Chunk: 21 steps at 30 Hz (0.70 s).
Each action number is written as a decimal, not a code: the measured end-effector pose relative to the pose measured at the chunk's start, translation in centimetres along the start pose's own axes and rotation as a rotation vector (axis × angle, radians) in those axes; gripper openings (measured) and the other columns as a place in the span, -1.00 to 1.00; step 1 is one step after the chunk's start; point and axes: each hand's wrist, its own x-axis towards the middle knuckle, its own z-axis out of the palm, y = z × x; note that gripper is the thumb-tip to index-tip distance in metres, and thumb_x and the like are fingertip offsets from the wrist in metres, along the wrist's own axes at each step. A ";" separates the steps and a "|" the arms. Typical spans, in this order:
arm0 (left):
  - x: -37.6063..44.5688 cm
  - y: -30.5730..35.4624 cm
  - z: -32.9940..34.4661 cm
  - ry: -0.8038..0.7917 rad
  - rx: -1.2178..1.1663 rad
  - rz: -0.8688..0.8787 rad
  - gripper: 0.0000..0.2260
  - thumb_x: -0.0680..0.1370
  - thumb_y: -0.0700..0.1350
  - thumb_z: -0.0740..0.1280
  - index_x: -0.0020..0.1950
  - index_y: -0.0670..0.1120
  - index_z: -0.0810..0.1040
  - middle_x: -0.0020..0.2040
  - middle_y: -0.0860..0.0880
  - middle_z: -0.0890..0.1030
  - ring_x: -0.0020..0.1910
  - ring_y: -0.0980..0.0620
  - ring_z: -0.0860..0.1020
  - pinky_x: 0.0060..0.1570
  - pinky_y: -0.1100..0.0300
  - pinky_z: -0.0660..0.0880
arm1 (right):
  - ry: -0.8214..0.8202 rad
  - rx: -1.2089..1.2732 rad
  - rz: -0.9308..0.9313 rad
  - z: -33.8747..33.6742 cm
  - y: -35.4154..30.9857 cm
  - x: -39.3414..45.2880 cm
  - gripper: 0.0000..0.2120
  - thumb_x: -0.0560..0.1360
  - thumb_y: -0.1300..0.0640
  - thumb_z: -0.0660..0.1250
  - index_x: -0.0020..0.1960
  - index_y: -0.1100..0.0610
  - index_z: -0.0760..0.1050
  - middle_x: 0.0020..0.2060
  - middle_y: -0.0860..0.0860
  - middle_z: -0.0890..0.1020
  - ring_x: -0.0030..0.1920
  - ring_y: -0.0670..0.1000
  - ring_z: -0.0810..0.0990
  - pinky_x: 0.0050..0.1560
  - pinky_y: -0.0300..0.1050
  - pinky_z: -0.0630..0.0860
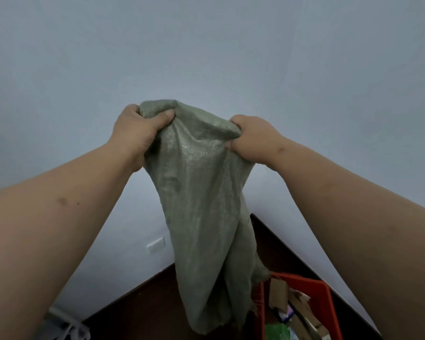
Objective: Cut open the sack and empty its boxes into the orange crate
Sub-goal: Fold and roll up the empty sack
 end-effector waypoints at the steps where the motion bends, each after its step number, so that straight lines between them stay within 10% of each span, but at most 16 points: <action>1: 0.0 -0.5 -0.4 -0.040 -0.015 -0.036 -0.42 0.25 0.11 0.56 0.17 -0.12 0.57 0.03 -0.05 0.70 0.00 -0.03 0.68 -0.07 0.08 0.60 | -0.012 0.104 0.038 0.0 0.3 0.0 -0.74 0.48 0.25 0.32 0.16 0.14 0.50 0.10 0.14 0.58 0.12 0.15 0.54 0.01 -0.04 0.51; 6: -0.8 -1.6 -0.3 -0.094 0.068 -0.331 -0.56 0.42 0.14 0.45 0.16 -0.09 0.51 -0.03 -0.06 0.61 -0.14 -0.11 0.58 -0.30 0.11 0.47 | -0.394 0.772 0.369 0.4 2.8 -0.4 -0.79 0.50 0.22 0.37 0.13 0.15 0.50 -0.03 0.09 0.63 -0.05 0.09 0.63 -0.11 -0.08 0.58; 11: -2.1 -2.8 2.4 -0.059 0.162 -0.525 -0.74 0.48 0.06 0.42 0.00 -0.10 0.53 -0.04 -0.09 0.57 -0.15 -0.10 0.51 -0.13 0.00 0.45 | -0.090 -0.135 0.079 2.0 3.4 -0.3 -0.39 0.44 -0.06 0.34 0.44 -0.06 0.24 0.31 0.03 0.45 0.27 0.11 0.48 0.29 0.12 0.41; 17: -3.6 -3.6 6.2 -0.128 0.094 -0.757 -0.78 0.61 -0.06 0.25 -0.16 -0.16 0.50 -0.18 -0.13 0.56 -0.26 -0.08 0.52 -0.31 0.09 0.44 | -0.717 -0.179 0.024 2.2 4.1 -2.3 -0.25 0.36 -0.10 0.50 0.46 -0.03 0.25 0.35 0.00 0.46 0.32 0.09 0.46 0.32 0.07 0.42; 21: -3.7 -5.2 7.4 -0.299 0.038 -0.561 -0.54 0.53 0.02 0.37 0.38 -0.06 0.38 0.12 0.00 0.51 0.03 -0.02 0.54 0.07 0.04 0.50 | -0.667 0.024 0.183 2.1 8.1 -2.7 -0.54 0.45 0.14 0.45 0.31 0.07 0.45 0.22 0.08 0.58 0.22 0.14 0.55 0.26 0.12 0.50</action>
